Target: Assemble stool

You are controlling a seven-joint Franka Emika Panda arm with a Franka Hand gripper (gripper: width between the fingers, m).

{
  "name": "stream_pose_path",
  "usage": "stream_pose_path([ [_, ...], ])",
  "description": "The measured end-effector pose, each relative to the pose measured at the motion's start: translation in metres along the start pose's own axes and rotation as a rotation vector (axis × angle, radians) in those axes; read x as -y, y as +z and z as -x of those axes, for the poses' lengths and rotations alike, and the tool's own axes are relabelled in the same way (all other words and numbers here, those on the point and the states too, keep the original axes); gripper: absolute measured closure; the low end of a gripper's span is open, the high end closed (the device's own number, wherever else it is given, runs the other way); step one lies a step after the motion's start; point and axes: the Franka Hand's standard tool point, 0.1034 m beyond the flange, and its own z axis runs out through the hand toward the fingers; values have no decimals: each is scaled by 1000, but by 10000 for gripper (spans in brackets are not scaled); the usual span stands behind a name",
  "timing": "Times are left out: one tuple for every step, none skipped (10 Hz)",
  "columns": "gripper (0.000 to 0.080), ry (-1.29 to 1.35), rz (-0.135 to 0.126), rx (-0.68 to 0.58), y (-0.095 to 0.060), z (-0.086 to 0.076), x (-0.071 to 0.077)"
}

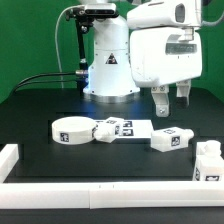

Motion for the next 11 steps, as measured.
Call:
stream_pose_path([
  [150,0,0,0,0,0,0],
  [150,0,0,0,0,0,0],
  [150,0,0,0,0,0,0],
  [150,0,-1,1,1,0,0],
  [150,0,-1,1,1,0,0],
  [150,47,-4,3,2,-1,0],
  [150,135,-2,-3,4,-11,-6],
  [150,247,1,-16,9,-32,-14],
  [150,372,3,-33,13,-49,-19],
  [150,425,-4,-44,13,-51,-23],
  [150,417,-1,-45,8,-45,-25],
])
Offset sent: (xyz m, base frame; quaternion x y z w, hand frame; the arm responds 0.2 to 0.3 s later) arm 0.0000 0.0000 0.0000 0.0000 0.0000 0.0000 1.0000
